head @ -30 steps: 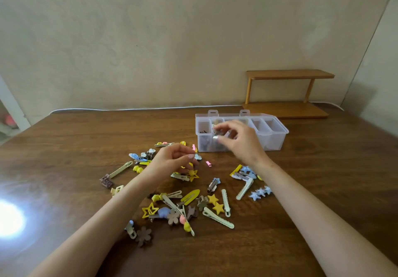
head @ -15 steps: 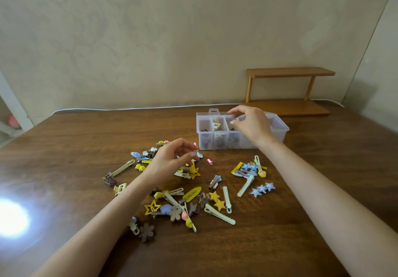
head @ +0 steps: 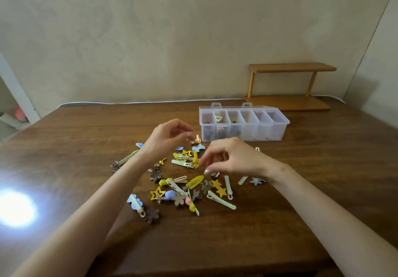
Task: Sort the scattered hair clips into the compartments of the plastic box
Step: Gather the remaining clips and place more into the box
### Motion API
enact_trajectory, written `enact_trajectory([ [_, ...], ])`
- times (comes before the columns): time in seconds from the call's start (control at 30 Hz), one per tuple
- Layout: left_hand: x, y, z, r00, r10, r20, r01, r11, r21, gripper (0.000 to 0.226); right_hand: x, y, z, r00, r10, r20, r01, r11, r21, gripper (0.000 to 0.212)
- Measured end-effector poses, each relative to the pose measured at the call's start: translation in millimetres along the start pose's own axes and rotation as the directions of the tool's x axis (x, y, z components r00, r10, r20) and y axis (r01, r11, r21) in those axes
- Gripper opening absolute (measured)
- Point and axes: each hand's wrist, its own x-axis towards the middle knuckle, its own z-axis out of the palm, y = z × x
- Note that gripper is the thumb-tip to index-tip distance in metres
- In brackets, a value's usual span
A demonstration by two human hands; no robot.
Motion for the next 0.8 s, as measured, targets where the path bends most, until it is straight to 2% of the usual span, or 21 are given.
enact_trajectory([
  [0.07,-2.4,-0.7,-0.3,1.0,0.005,-0.007,-0.005,1.0,0.025,0.008,-0.6,-4.8,7.3,0.995,-0.006,0.098,0.012,0.998,-0.066,0.018],
  [0.17,-6.3,0.4,4.9,1.0,0.008,-0.006,-0.008,0.999,0.048,0.006,3.6,-4.6,17.2,0.987,0.031,0.16,-0.007,0.989,-0.149,0.02],
  [0.3,-6.2,6.9,12.7,0.999,0.039,-0.014,-0.039,0.997,0.06,0.005,6.7,1.6,22.2,0.984,0.083,0.154,-0.062,0.988,-0.141,0.018],
  [0.4,-3.1,12.5,18.2,0.998,0.055,-0.024,-0.053,0.996,0.065,0.006,4.9,2.5,19.7,0.99,0.092,0.109,-0.085,0.994,-0.068,0.015],
  [0.47,-0.9,15.3,22.2,0.996,0.084,-0.021,-0.081,0.992,0.099,0.008,3.0,3.5,12.1,0.993,0.111,0.029,-0.112,0.992,0.057,0.012],
  [0.57,0.4,16.2,27.6,0.993,0.117,0.005,-0.116,0.983,0.139,0.009,3.4,13.1,-4.0,0.953,0.171,-0.252,-0.126,0.975,0.185,0.011],
  [0.67,0.0,15.5,30.1,0.993,0.11,0.048,-0.117,0.977,0.178,0.01,11.2,32.4,-21.6,0.815,0.248,-0.524,-0.136,0.961,0.243,0.012],
  [0.8,0.4,12.5,33.7,0.994,0.105,0.041,-0.11,0.979,0.174,0.01,35.1,56.9,-45.8,0.645,0.291,-0.706,-0.208,0.957,0.204,0.012],
])
